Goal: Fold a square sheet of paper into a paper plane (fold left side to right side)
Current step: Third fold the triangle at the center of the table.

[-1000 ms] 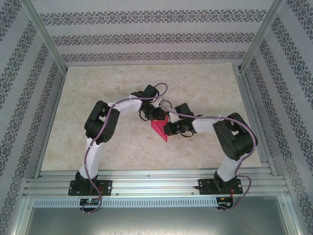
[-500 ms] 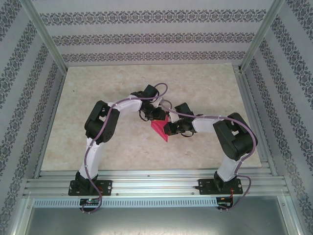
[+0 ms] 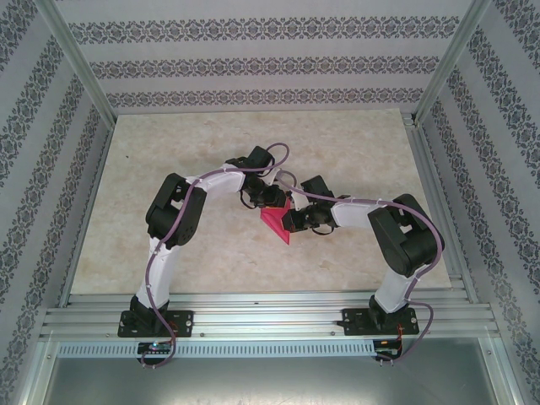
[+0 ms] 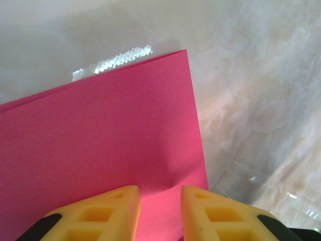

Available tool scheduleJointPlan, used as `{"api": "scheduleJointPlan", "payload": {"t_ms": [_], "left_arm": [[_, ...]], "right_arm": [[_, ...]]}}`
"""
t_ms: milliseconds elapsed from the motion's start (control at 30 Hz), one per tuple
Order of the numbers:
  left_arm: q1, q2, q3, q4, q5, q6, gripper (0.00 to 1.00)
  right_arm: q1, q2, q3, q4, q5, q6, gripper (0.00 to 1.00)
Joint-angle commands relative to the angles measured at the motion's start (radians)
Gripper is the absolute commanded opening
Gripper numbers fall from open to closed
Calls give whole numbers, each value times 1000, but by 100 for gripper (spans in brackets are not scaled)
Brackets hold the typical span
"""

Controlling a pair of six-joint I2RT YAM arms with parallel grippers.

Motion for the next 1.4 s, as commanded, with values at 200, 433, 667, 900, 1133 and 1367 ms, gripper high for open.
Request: {"api": "scheduleJointPlan", "payload": {"t_ms": [200, 433, 667, 900, 1133, 1367], "left_arm": [[-25, 52, -8, -43, -33, 19, 31], [-26, 54, -7, -43, -33, 19, 31], [-26, 53, -8, -40, -32, 19, 31], [-27, 54, -11, -37, -32, 19, 31], [-27, 52, -14, -37, -32, 18, 31], [-27, 42, -12, -35, -26, 16, 31]], "right_arm": [[-9, 37, 30, -20, 31, 3, 0], [-11, 32, 39, -15, 31, 11, 0], [-17, 24, 50, -32, 31, 5, 0], [-15, 43, 46, -39, 34, 0, 0], [10, 62, 22, -28, 30, 6, 0], [14, 68, 10, -24, 51, 21, 0]]}}
